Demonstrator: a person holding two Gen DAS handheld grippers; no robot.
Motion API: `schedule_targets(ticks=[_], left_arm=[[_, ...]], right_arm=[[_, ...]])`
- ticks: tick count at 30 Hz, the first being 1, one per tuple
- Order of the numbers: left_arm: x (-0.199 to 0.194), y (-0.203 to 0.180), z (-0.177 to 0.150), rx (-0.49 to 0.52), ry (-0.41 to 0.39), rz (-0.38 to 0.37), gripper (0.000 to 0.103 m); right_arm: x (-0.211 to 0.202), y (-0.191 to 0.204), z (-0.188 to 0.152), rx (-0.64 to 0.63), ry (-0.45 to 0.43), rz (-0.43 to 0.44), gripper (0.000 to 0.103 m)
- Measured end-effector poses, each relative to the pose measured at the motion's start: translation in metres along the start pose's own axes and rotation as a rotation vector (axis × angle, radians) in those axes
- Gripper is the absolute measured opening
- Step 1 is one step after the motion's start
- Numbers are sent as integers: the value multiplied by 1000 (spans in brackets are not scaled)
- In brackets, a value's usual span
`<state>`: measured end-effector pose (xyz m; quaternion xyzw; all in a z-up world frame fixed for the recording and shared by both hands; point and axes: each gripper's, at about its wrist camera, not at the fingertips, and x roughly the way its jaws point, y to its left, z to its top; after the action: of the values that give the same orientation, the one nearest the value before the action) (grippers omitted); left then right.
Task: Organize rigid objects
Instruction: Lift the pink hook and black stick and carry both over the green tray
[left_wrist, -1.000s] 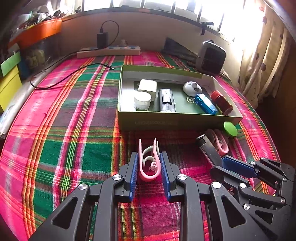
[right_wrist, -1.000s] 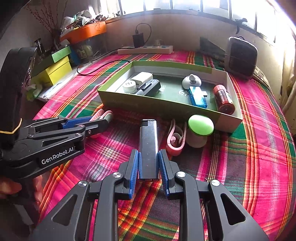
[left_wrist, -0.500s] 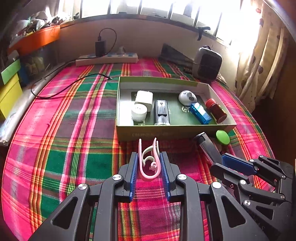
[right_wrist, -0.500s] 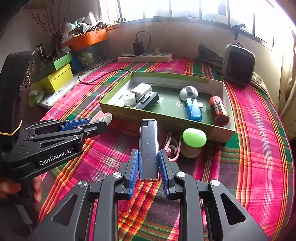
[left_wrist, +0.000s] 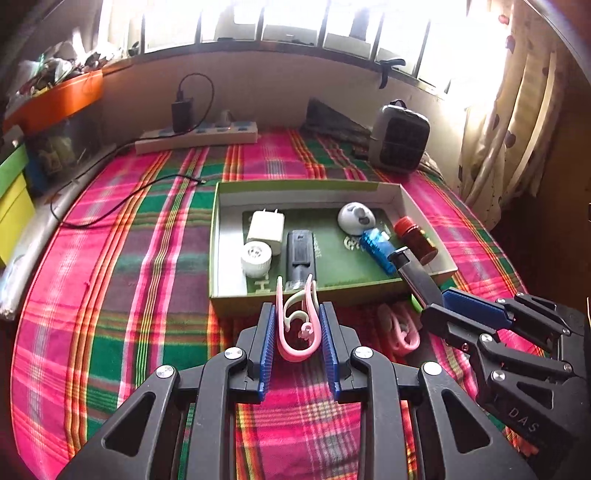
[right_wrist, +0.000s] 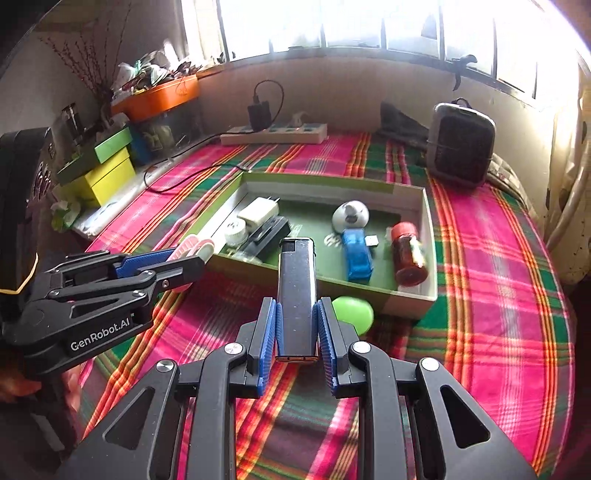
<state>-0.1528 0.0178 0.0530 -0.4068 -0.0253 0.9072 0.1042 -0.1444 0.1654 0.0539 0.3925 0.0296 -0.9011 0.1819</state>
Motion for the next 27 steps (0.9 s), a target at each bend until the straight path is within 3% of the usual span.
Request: schedule_targets(ticks=[27], left_arm=[[44, -30, 38, 42, 27, -47, 23]], right_arm=[[47, -60, 50, 86, 42, -59, 24]])
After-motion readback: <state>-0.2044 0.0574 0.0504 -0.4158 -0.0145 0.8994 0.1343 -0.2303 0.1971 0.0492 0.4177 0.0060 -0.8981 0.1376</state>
